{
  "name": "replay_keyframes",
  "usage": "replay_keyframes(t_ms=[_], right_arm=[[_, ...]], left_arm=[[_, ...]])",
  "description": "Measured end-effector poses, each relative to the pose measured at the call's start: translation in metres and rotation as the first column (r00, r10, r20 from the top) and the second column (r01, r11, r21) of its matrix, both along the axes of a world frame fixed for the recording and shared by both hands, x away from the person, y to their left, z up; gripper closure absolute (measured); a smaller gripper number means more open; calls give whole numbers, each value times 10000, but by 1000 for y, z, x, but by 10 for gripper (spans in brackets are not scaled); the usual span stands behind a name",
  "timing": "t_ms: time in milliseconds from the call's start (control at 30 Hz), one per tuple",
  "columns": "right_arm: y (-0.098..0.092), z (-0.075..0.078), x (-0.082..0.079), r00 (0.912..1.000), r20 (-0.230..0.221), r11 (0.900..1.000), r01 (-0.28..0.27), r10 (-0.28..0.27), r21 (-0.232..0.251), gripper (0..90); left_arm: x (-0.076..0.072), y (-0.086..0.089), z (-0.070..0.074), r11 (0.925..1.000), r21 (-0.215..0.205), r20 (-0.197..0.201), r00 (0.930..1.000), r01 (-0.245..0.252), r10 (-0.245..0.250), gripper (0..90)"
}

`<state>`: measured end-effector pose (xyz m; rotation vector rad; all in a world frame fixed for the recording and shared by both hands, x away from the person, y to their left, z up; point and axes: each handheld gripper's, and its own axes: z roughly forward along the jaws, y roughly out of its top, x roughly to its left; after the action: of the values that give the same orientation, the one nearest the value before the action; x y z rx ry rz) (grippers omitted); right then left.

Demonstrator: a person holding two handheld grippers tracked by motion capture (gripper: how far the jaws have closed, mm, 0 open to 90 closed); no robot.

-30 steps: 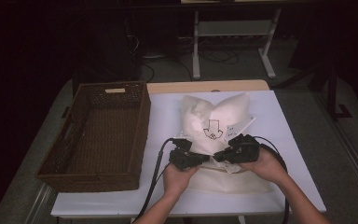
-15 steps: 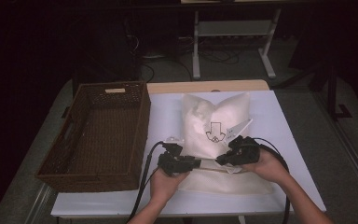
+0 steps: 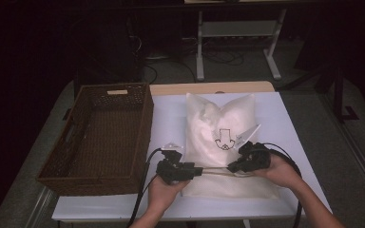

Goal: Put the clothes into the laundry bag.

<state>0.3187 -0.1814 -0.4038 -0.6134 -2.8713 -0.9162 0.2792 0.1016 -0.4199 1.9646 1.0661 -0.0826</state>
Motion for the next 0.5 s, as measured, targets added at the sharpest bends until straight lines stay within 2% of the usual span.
replay_keyframes(t_ms=[67,200,333,500], right_arm=[[-3,2,0,10000,39,9998,18,-18,185,882],[-11,5,-1,9999,76,9998,134,-136,167,882],[-20,5,-1,9994,-7,9991,343,-343,259,878],[-15,12,-7,9996,215,9968,185,-202,783,820]], left_arm=[[-2,7,1,9998,-60,-44,9998,-176,176,510],[-6,16,-1,9993,7,-134,9992,-372,372,479],[-11,19,-6,9995,124,-429,9987,-277,282,458],[-16,20,-13,9999,114,-768,9970,-96,104,474]])
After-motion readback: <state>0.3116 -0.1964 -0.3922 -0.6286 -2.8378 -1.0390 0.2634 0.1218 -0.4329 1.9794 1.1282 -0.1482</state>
